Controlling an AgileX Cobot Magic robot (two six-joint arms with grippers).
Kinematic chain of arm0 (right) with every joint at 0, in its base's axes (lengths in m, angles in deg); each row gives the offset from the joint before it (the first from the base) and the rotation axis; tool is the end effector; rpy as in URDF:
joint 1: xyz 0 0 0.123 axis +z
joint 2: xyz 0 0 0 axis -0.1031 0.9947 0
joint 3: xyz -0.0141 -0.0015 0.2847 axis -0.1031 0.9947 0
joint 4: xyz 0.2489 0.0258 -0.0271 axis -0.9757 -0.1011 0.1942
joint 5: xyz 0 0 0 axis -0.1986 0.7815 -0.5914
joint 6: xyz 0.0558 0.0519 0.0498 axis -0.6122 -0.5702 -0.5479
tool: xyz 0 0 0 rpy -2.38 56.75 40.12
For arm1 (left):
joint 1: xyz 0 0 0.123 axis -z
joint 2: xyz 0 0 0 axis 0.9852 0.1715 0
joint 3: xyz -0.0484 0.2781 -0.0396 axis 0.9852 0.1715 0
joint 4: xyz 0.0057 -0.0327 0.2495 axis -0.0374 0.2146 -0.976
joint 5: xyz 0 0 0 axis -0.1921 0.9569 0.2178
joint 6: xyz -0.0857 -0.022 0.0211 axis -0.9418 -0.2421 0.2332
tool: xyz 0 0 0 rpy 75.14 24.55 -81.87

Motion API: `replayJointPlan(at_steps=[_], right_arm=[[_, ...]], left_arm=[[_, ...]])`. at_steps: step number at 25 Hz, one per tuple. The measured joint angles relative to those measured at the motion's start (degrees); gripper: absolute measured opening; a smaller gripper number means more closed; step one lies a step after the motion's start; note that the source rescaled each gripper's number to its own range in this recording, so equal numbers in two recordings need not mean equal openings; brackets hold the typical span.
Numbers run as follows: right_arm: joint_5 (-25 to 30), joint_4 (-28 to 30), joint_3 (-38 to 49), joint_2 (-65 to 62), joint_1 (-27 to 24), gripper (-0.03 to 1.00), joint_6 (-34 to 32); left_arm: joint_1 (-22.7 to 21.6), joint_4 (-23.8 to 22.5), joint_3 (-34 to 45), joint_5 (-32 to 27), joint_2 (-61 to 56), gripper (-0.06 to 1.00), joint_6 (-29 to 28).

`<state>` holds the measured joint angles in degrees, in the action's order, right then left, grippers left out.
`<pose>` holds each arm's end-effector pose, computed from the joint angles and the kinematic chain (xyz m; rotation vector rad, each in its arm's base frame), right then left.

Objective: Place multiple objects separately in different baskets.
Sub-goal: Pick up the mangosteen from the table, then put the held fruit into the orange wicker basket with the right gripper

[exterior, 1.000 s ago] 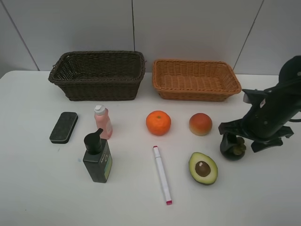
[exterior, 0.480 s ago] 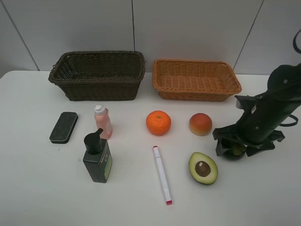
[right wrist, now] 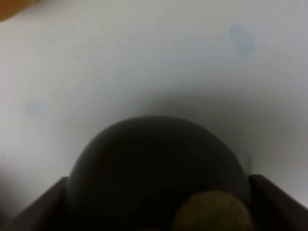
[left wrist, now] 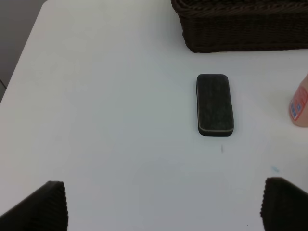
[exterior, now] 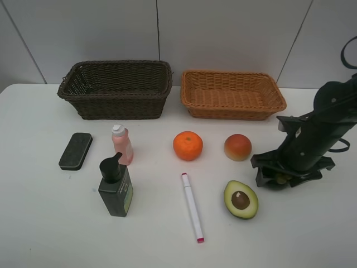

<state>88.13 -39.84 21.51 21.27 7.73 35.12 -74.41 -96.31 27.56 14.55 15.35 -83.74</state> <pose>0.2547 0.0642 0.1129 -0.0812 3.0658 0.0638 -0.0067 0.0115 0.2792 -0.0150 2.0313 0.0320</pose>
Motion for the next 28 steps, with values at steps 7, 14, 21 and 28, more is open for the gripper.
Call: replayJointPlan(at_steps=[7, 14, 21, 28], right_arm=[[0.3, 0.0, -0.2, 0.0, 0.0, 0.75, 0.0], [7.0, 0.1, -8.6, -4.1, 0.0, 0.75, 0.0], [14.1, 4.6, -26.8, -7.3, 0.0, 0.75, 0.0], [15.9, 8.7, -46.5, 3.7, -0.1, 0.75, 0.0]], left_arm=[[0.0, 0.0, 0.0, 0.0, 0.0, 1.0, 0.0], [0.0, 0.0, 0.0, 0.0, 0.0, 1.0, 0.0], [0.0, 0.0, 0.0, 0.0, 0.0, 1.0, 0.0], [0.0, -0.1, 0.0, 0.0, 0.0, 1.0, 0.0]])
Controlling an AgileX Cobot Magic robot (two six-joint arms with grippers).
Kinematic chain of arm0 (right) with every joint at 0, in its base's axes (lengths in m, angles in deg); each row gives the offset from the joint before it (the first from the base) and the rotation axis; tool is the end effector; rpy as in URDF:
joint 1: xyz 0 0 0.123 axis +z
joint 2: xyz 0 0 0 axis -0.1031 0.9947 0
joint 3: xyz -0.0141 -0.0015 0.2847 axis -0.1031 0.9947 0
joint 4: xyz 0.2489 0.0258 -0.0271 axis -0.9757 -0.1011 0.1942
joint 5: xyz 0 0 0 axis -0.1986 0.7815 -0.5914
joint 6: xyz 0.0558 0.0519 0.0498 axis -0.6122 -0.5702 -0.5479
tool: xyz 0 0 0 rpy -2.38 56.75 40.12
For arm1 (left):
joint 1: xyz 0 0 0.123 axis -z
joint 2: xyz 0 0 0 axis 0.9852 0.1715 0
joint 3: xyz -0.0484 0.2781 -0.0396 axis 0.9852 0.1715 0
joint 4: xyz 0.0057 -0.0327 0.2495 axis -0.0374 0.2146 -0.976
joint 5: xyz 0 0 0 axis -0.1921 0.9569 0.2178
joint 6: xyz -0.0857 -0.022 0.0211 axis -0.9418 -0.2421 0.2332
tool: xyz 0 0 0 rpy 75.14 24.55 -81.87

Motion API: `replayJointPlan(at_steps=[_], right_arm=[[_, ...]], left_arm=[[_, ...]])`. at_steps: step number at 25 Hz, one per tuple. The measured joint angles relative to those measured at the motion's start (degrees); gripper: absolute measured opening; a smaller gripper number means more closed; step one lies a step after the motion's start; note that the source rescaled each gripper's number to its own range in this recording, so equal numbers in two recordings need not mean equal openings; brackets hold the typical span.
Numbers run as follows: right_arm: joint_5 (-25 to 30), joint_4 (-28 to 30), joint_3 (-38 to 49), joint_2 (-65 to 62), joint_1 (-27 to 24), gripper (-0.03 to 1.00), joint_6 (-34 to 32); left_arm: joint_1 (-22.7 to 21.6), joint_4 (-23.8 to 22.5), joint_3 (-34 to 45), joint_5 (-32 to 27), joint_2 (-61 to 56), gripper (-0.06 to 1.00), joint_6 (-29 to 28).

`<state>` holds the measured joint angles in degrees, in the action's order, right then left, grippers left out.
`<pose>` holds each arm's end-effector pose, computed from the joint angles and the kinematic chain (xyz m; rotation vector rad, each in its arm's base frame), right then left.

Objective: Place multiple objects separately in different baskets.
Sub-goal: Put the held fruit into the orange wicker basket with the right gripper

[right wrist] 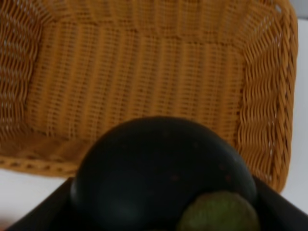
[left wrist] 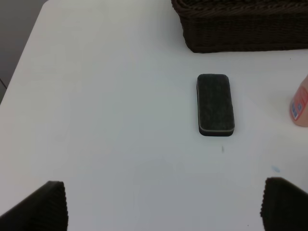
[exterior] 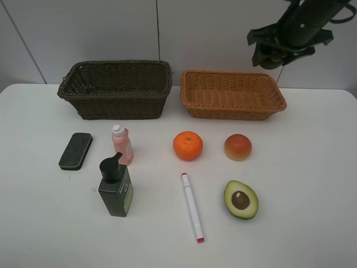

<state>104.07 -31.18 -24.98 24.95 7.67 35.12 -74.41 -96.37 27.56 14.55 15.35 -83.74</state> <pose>0.3953 0.0884 0.2828 -0.1814 2.5784 0.0173 -0.0067 0.0116 0.2792 -0.0151 2.0312 0.0333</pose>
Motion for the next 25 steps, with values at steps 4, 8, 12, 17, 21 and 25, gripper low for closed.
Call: replayJointPlan(at_steps=[4, 8, 12, 17, 21, 25], right_arm=[[0.4, 0.0, -7.3, 9.2, -0.2, 0.75, 0.0], [0.5, -2.2, -8.9, 16.5, -1.6, 0.75, 0.0], [0.3, -2.9, -8.9, 21.2, -3.0, 0.75, 0.0], [-0.5, -2.7, -8.9, 22.1, -3.2, 0.75, 0.0], [-1.0, -2.7, -8.9, 22.1, -3.2, 0.75, -0.1], [-1.0, -2.7, -8.9, 22.1, -3.2, 0.75, -0.1]], left_arm=[[0.0, 0.0, 0.0, 0.0, 0.0, 1.0, 0.0], [0.0, -0.1, 0.0, 0.0, 0.0, 1.0, 0.0], [0.0, -0.1, 0.0, 0.0, 0.0, 1.0, 0.0], [0.0, -0.1, 0.0, 0.0, 0.0, 1.0, 0.0], [0.0, -0.1, 0.0, 0.0, 0.0, 1.0, 0.0], [0.0, -0.1, 0.0, 0.0, 0.0, 1.0, 0.0]])
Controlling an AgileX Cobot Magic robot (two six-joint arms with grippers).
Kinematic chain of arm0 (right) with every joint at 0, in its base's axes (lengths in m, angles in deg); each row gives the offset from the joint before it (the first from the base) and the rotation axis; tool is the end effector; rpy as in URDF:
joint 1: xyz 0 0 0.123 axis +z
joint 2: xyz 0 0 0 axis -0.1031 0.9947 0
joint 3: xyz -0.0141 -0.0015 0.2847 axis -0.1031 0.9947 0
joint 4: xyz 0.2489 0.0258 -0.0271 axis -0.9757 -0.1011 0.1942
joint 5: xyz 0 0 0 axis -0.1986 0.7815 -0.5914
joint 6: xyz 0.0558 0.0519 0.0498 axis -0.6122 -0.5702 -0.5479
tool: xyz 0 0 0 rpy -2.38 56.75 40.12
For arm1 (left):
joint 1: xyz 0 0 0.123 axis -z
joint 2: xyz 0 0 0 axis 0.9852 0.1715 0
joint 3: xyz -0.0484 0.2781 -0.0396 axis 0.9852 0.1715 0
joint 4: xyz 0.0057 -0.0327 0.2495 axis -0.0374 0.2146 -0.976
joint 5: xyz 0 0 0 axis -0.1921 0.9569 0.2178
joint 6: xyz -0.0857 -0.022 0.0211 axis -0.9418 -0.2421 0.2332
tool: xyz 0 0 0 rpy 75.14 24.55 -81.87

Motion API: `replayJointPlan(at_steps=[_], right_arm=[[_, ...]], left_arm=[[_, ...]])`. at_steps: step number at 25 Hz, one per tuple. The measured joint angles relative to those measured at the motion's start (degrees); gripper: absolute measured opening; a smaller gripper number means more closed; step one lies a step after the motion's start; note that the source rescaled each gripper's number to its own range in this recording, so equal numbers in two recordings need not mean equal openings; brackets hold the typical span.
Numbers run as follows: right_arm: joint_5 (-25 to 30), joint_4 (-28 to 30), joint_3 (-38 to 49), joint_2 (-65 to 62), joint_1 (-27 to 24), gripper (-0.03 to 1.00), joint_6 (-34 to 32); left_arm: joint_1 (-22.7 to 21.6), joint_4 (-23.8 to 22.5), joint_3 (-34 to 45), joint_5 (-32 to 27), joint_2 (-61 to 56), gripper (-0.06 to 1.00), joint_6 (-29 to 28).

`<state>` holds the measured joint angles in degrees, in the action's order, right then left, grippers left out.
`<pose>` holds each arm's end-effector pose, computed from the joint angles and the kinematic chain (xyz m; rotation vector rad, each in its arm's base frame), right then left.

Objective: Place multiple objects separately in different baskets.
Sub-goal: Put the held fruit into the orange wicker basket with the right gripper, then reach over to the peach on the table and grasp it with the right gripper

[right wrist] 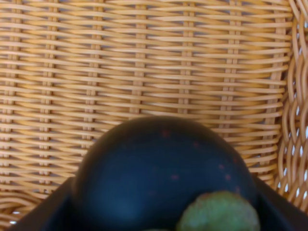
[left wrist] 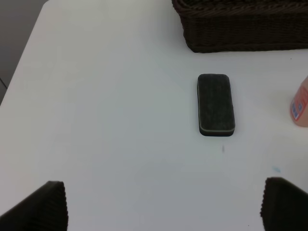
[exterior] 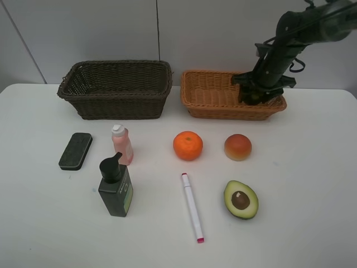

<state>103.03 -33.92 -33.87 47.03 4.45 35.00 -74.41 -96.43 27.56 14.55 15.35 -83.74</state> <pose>0.4593 0.0803 0.1582 -0.0911 2.7997 0.0138 -0.0067 0.0117 0.2792 -0.0151 2.0311 0.0345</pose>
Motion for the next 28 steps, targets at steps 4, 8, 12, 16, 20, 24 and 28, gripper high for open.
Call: replayJointPlan(at_steps=[4, 8, 12, 16, 20, 24, 28], right_arm=[[-0.6, 0.5, 0.0, 0.0, 0.0, 0.86, -0.1], [-0.7, 1.0, 0.0, -0.3, 0.0, 0.97, -0.1], [-0.1, 1.1, 0.0, -1.1, 0.0, 0.98, -0.1], [0.3, 1.1, 0.0, -4.5, 0.0, 0.98, -0.1], [6.2, -0.1, -0.1, -8.4, 0.0, 0.98, -0.1], [14.5, -0.1, -0.1, -11.8, 0.6, 0.98, -0.1], [22.0, 0.0, -0.2, -14.4, 4.1, 0.98, -0.1]], left_arm=[[0.0, 0.0, 0.0, 0.0, 0.0, 1.0, 0.0], [0.0, 0.0, 0.0, 0.0, 0.0, 1.0, 0.0], [0.0, 0.0, 0.0, 0.0, 0.0, 1.0, 0.0], [0.0, 0.0, 0.0, 0.0, 0.0, 1.0, 0.0], [0.0, 0.0, 0.0, 0.0, 0.0, 1.0, 0.0], [0.0, 0.0, 0.0, 0.0, 0.0, 1.0, 0.0], [0.0, 0.0, 0.0, 0.0, 0.0, 1.0, 0.0]])
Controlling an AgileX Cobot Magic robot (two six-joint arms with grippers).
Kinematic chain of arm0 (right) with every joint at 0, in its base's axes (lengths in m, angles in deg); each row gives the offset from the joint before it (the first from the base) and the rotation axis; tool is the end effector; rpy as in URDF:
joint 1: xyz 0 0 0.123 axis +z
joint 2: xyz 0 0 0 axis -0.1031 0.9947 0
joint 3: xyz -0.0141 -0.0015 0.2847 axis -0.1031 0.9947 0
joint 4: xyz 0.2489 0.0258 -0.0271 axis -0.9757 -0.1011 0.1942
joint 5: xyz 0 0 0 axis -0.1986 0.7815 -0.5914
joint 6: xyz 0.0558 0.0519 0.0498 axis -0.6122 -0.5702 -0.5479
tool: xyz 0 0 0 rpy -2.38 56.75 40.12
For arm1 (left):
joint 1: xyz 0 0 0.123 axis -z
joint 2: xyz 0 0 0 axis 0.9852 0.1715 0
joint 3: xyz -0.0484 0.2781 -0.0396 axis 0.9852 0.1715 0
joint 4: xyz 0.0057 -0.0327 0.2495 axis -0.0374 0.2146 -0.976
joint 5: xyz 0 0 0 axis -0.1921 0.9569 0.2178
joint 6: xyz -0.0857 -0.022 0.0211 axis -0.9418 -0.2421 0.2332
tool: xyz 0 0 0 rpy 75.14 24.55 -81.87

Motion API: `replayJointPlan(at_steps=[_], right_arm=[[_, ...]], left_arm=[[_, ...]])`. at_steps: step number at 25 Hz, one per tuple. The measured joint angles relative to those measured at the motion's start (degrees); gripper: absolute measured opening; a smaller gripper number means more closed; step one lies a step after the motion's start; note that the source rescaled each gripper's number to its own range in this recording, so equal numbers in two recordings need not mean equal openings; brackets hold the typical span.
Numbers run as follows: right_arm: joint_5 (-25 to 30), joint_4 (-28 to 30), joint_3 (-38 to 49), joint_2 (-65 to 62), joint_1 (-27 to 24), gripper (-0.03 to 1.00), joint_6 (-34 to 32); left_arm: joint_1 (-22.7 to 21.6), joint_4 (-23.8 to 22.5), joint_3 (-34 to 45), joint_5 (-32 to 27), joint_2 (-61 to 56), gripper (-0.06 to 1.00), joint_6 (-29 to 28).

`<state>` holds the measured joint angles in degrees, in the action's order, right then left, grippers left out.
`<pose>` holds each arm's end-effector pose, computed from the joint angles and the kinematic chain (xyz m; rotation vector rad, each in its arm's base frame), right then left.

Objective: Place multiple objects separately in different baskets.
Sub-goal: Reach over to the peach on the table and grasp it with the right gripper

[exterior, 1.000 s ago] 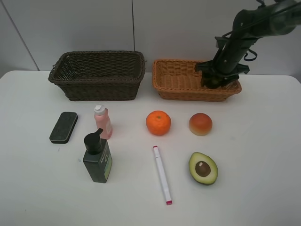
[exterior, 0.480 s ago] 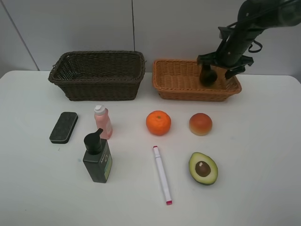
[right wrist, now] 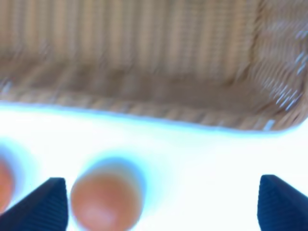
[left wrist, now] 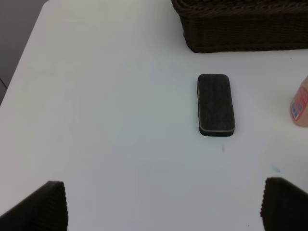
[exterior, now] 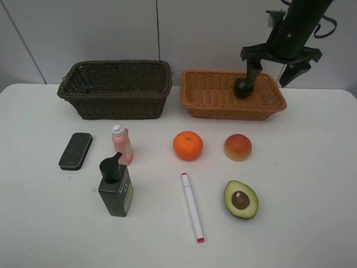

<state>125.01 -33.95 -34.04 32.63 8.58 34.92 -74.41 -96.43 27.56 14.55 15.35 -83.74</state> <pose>0.3992 0.0984 0.2605 -0.1745 2.9219 -0.0148 -0.0067 0.0117 0.2792 -0.0151 2.0311 0.0345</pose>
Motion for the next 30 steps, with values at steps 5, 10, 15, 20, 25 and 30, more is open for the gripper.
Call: replayJointPlan(at_steps=[5, 10, 15, 20, 25, 30], right_arm=[[1.1, -0.1, 2.0, -0.9, 5.2, 0.98, -2.9], [-0.3, -2.4, 9.4, -0.9, 8.1, 0.98, -4.3], [-10.0, -4.6, 18.1, -0.9, 9.1, 0.98, -4.5], [-16.5, -4.8, 23.3, -1.0, 9.1, 0.98, -4.5], [-20.3, -4.5, 26.2, -0.9, 9.1, 0.98, -4.5], [-22.0, -3.9, 26.7, 0.5, 9.0, 0.98, -4.5]], left_arm=[[0.0, 0.0, 0.0, 0.0, 0.0, 1.0, 0.0], [0.0, 0.0, 0.0, 0.0, 0.0, 1.0, 0.0], [0.0, 0.0, 0.0, 0.0, 0.0, 1.0, 0.0], [0.0, 0.0, 0.0, 0.0, 0.0, 1.0, 0.0], [0.0, 0.0, 0.0, 0.0, 0.0, 1.0, 0.0], [0.0, 0.0, 0.0, 0.0, 0.0, 1.0, 0.0]])
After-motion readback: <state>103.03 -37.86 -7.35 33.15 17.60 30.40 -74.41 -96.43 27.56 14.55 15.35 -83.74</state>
